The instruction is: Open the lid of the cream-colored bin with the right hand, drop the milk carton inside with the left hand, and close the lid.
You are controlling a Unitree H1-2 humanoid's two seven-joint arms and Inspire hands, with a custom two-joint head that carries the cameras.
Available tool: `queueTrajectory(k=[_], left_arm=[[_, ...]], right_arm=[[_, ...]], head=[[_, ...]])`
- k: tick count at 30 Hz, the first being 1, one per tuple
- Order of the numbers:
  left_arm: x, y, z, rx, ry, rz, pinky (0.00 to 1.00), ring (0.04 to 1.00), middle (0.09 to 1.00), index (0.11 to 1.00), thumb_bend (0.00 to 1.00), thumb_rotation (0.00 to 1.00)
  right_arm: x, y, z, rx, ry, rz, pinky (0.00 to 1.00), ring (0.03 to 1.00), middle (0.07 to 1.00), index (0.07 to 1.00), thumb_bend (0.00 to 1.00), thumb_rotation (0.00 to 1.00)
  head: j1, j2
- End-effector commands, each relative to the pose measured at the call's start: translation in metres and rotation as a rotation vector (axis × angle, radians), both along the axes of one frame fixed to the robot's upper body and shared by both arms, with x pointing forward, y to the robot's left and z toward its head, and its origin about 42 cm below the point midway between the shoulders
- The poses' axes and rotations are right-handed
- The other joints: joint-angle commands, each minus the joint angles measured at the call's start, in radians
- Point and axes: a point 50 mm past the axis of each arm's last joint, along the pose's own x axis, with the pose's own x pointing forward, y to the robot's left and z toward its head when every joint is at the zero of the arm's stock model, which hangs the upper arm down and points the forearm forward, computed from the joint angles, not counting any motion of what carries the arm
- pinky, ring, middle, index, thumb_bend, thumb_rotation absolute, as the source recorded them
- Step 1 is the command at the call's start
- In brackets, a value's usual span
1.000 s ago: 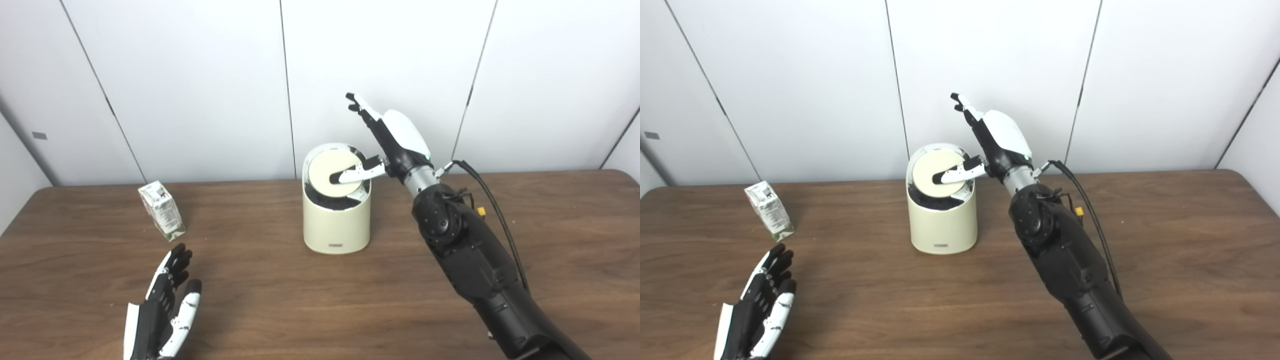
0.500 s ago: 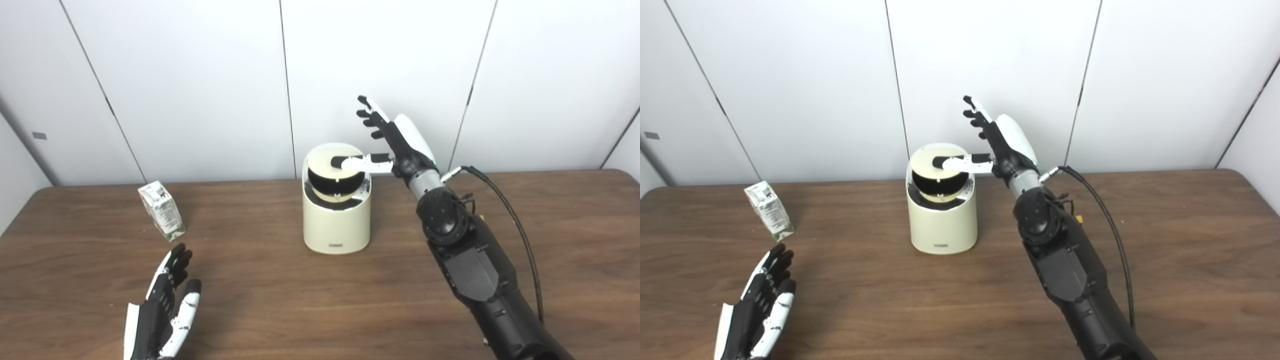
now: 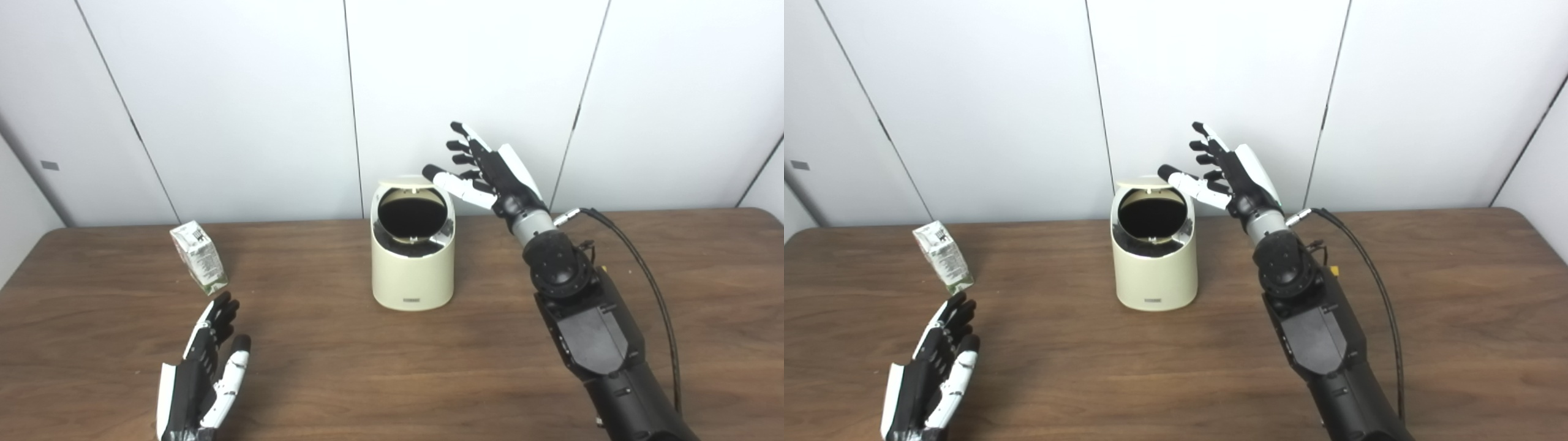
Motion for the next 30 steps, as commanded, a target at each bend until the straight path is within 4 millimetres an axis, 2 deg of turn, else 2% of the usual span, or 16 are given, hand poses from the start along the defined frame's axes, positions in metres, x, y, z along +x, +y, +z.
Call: queueTrajectory(k=[1,8,14,17,20,22,25,27,30], left_arm=[[-0.013,-0.008,-0.035,-0.038,0.112,0.012,0.91,0.907,0.884,0.946,0.43,0.57],[-0.013,-0.002,-0.035,-0.021,0.096,0.007,0.88,0.904,0.885,0.947,0.40,0.56],[-0.014,0.002,-0.034,-0.027,0.093,0.009,0.89,0.905,0.886,0.946,0.40,0.56],[-0.014,0.003,-0.033,-0.030,0.094,0.009,0.90,0.908,0.892,0.945,0.40,0.56],[-0.015,0.004,-0.032,-0.024,0.093,0.011,0.89,0.906,0.893,0.945,0.40,0.56],[-0.016,0.005,-0.032,-0.016,0.094,0.015,0.87,0.898,0.887,0.938,0.39,0.55],[-0.017,0.006,-0.031,-0.018,0.092,0.012,0.87,0.890,0.886,0.934,0.38,0.52],[-0.017,0.006,-0.030,-0.025,0.093,0.012,0.87,0.891,0.889,0.934,0.38,0.51],[-0.018,0.007,-0.028,-0.036,0.096,0.012,0.88,0.892,0.894,0.934,0.38,0.49]], right_arm=[[-0.001,-0.002,0.030,0.013,-0.076,0.006,0.73,0.833,0.877,0.918,0.50,0.77],[-0.027,-0.020,0.027,0.058,-0.077,0.034,0.74,0.839,0.884,0.922,0.47,0.75],[-0.051,-0.033,0.017,0.127,-0.069,0.042,0.76,0.854,0.895,0.928,0.47,0.85],[-0.066,-0.042,0.008,0.200,-0.049,0.051,0.80,0.886,0.918,0.936,0.46,0.84],[-0.080,-0.051,-0.005,0.233,-0.039,0.046,0.83,0.913,0.952,0.951,0.46,0.85],[-0.089,-0.056,-0.016,0.262,-0.033,0.045,0.86,0.932,0.990,0.984,0.50,0.82],[-0.097,-0.062,-0.031,0.341,-0.004,0.030,0.89,0.932,0.987,0.999,0.53,0.77],[-0.104,-0.066,-0.043,0.384,0.019,0.016,0.92,0.944,0.967,1.000,0.54,0.79],[-0.116,-0.071,-0.058,0.427,0.044,0.014,0.95,0.968,0.963,1.000,0.55,0.90]], head=[[-0.001,0.000],[-0.013,-0.001],[-0.021,0.004],[-0.025,0.003],[-0.028,0.004],[-0.027,0.005],[-0.029,0.009],[-0.030,0.010],[-0.032,0.012]])
